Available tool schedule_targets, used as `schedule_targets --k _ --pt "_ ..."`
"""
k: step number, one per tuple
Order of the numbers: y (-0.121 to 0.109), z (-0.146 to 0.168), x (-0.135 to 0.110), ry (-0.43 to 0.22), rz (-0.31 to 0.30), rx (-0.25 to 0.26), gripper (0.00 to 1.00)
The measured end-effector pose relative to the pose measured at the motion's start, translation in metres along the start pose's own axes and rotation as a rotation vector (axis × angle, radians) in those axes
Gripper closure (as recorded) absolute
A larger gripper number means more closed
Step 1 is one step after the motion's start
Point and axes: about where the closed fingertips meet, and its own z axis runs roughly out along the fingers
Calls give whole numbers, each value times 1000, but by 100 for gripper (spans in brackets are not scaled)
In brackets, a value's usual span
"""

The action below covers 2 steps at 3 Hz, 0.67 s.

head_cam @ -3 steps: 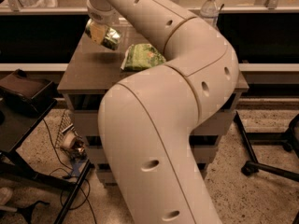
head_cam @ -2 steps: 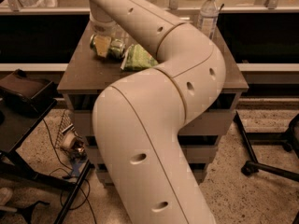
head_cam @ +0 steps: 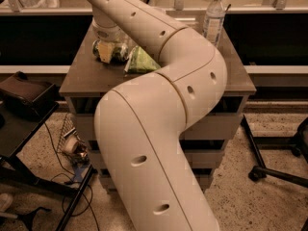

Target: Knock green can over

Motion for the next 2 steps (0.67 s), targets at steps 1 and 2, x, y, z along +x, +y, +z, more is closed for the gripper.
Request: schedule_targets --k 1,2 --pt "1 2 0 3 -1 -3 60" --pt "0 1 0 3 -1 -3 36"
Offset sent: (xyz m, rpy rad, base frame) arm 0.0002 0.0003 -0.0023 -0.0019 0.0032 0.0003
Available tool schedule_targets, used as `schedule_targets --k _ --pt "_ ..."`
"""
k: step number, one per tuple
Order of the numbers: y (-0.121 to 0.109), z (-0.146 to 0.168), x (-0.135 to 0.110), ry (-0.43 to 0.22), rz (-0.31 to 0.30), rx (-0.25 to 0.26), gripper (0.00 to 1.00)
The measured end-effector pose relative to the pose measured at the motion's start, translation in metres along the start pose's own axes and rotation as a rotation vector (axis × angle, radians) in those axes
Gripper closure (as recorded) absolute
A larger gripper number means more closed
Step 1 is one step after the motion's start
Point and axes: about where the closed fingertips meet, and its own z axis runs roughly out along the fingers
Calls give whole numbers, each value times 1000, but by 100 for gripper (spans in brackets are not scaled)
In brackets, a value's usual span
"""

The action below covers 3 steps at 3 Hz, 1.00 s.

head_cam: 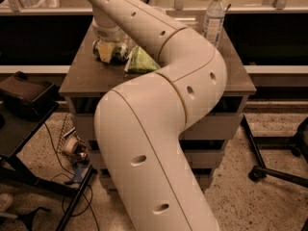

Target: Knock green can over

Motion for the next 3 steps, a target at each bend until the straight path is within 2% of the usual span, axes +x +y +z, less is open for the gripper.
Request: schedule_targets --k 1,2,3 --pt "1 2 0 3 -1 -3 13" --pt "0 1 0 3 -1 -3 0" --pt "0 1 0 3 -1 -3 0"
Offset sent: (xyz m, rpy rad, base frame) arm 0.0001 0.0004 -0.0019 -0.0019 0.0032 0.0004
